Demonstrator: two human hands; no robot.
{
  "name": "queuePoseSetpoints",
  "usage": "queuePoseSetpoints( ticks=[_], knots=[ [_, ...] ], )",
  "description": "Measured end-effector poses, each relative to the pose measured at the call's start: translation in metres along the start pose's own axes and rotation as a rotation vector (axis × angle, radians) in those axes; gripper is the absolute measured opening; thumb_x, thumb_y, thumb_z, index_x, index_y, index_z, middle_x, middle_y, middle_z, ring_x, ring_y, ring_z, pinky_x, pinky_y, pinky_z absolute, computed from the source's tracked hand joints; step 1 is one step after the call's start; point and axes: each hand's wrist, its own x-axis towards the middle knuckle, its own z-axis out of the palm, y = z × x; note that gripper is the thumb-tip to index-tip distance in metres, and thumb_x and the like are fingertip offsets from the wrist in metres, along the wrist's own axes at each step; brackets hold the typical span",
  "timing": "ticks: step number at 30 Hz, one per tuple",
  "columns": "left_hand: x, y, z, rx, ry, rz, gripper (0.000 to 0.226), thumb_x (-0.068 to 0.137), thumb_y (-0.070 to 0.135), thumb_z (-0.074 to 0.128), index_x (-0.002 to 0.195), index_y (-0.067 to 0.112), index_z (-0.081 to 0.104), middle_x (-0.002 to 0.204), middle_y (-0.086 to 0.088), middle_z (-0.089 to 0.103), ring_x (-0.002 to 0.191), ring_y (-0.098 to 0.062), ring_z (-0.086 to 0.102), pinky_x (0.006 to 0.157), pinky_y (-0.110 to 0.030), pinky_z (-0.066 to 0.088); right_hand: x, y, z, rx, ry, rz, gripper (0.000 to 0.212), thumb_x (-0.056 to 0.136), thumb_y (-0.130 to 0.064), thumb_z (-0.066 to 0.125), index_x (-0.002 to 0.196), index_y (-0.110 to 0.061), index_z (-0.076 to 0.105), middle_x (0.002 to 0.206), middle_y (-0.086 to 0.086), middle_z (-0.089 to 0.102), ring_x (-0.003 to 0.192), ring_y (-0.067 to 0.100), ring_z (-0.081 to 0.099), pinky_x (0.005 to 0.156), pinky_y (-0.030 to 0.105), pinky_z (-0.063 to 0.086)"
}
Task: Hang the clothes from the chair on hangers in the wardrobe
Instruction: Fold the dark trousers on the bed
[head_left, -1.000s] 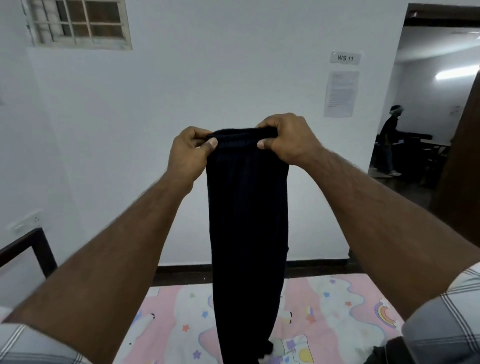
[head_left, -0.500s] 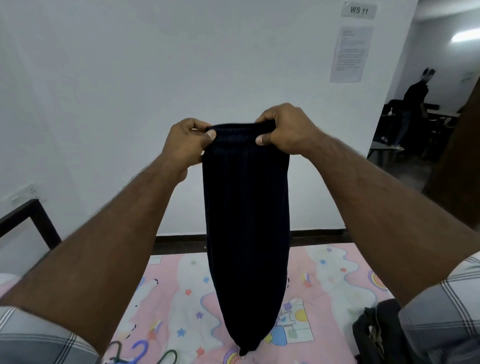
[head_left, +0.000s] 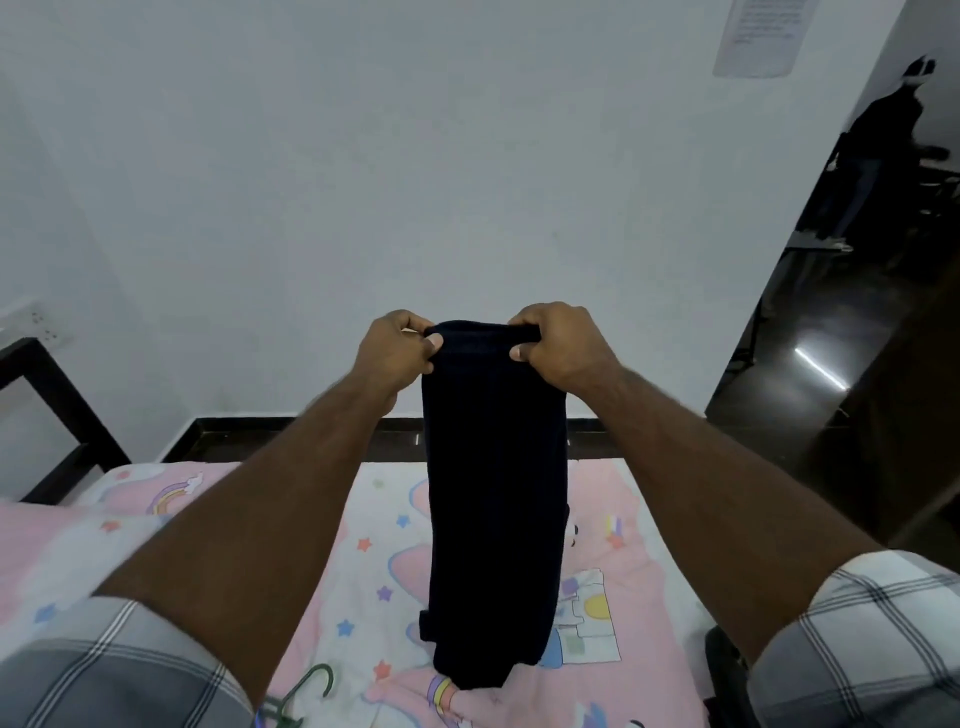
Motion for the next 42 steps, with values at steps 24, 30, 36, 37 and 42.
queuePoseSetpoints(
  ticks=[24, 30, 36, 37, 42],
  knots=[
    [-0.150, 0.147, -0.070, -0.466, 0.054, 0.518, 0.010, 0.100, 0.003, 0.055, 0.107, 0.010, 0.056, 0.111, -0.020, 0.069, 0.073, -0.023, 0.073, 0.077, -0.034, 0.061, -0.098, -0.131, -0.144, -0.062, 0.485, -0.306, 0.030, 0.087, -0.019, 0.067, 0.116, -0.025, 0.070, 0.108, -0.006, 0.073, 0.101, 0.015, 0.065, 0.093, 0.034, 0.052],
    [-0.262, 0.062, -0.093, -0.434, 0.001, 0.389, 0.008, 0.099, 0.004, 0.057, 0.106, 0.010, 0.057, 0.105, -0.017, 0.070, 0.071, -0.022, 0.072, 0.071, -0.029, 0.059, -0.228, -0.142, -0.095, -0.037, 0.270, -0.207, 0.029, 0.083, -0.020, 0.075, 0.111, -0.023, 0.073, 0.107, -0.004, 0.073, 0.098, 0.012, 0.065, 0.090, 0.027, 0.052],
    [-0.354, -0.029, -0.098, -0.442, -0.017, 0.187, 0.011, 0.099, 0.001, 0.057, 0.099, 0.012, 0.059, 0.093, -0.011, 0.071, 0.061, -0.018, 0.071, 0.064, -0.026, 0.060, -0.328, -0.137, -0.030, -0.028, 0.050, -0.076, 0.033, 0.078, -0.021, 0.079, 0.111, -0.022, 0.074, 0.111, -0.001, 0.073, 0.103, 0.017, 0.065, 0.093, 0.024, 0.048],
    [-0.368, -0.044, -0.098, -0.447, -0.016, 0.156, 0.012, 0.099, 0.000, 0.058, 0.097, 0.012, 0.059, 0.093, -0.011, 0.071, 0.060, -0.018, 0.071, 0.062, -0.025, 0.059, -0.343, -0.135, -0.020, -0.017, 0.020, -0.059, 0.034, 0.078, -0.021, 0.079, 0.111, -0.022, 0.074, 0.111, -0.001, 0.073, 0.104, 0.017, 0.066, 0.093, 0.024, 0.048],
    [-0.431, -0.114, -0.096, -0.418, -0.032, 0.000, 0.010, 0.098, -0.002, 0.058, 0.097, 0.008, 0.059, 0.096, -0.015, 0.068, 0.060, -0.021, 0.071, 0.060, -0.024, 0.059, -0.417, -0.119, 0.038, 0.050, -0.111, 0.035, 0.030, 0.077, -0.019, 0.079, 0.107, -0.024, 0.075, 0.106, -0.002, 0.074, 0.100, 0.018, 0.066, 0.087, 0.026, 0.049]
  ],
)
